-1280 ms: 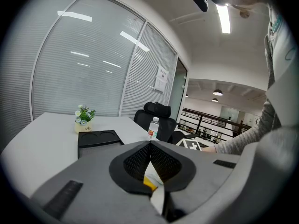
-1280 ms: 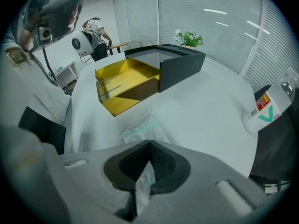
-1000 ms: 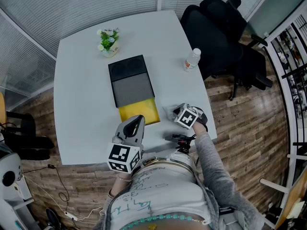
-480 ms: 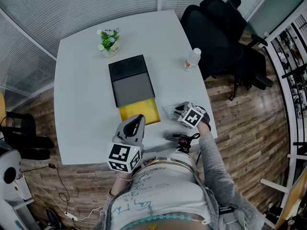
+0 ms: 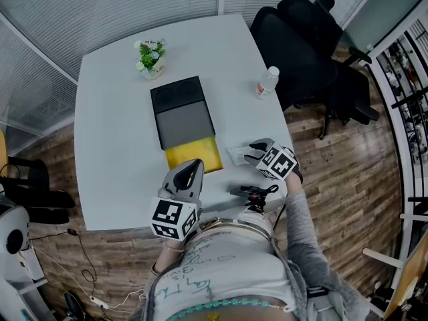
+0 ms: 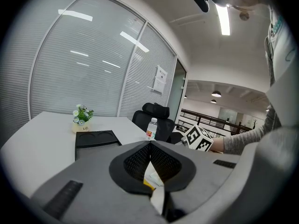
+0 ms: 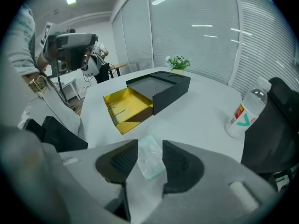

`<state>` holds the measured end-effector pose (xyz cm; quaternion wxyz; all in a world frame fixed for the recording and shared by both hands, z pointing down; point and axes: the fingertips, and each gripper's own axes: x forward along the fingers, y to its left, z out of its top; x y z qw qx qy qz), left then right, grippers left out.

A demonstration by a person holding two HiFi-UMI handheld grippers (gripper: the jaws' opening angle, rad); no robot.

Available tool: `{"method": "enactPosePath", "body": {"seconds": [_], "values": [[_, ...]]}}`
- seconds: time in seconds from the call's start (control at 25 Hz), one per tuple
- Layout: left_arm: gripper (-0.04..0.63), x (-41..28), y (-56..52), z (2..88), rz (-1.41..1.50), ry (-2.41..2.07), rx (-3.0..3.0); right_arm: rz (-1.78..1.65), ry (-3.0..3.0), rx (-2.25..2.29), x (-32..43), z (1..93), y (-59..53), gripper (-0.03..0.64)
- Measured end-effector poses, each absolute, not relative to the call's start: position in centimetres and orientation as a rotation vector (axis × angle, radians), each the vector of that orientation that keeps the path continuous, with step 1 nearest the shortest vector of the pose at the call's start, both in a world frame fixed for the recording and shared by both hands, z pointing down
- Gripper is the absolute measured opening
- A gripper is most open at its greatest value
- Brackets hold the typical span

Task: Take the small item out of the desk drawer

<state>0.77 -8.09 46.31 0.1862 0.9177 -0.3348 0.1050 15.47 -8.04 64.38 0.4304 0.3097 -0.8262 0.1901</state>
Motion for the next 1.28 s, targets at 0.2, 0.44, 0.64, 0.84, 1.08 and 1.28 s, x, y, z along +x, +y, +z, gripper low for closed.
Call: {"method": "enactPosePath", "body": {"seconds": [0.2, 0.44, 0.64, 0.84, 1.08, 1.28], "values": [[-0.002, 0.9, -8.0, 46.2, 0.301, -0.936, 2.588, 0.438, -2.070, 0.807, 15.4, 62.7, -7.8, 0.166], [-0.002, 0.9, -7.8, 46.2, 0.300, -0.937, 2.591, 0.408, -2.082, 0.813, 15.1, 61.7, -7.5, 0.167], [-0.002, 1.0, -7.9, 46.2, 0.300, -0.939, 2.591, 0.400, -2.086, 0.812, 14.9, 60.8, -7.5, 0.167], [-0.002, 1.2, -7.8, 46.2, 0.296, -0.938, 2.595, 0.366, -2.119, 0.812, 14.2, 59.2, -7.3, 0.150], [-0.002, 1.4, -7.5, 46.1, 0.289, -0.931, 2.597, 0.259, -2.185, 0.808, 12.2, 56.4, -7.1, 0.040], [-0.002, 1.5, -7.4, 46.0, 0.288, -0.929, 2.600, 0.178, -2.269, 0.781, 9.4, 53.7, -6.2, 0.003]]}}
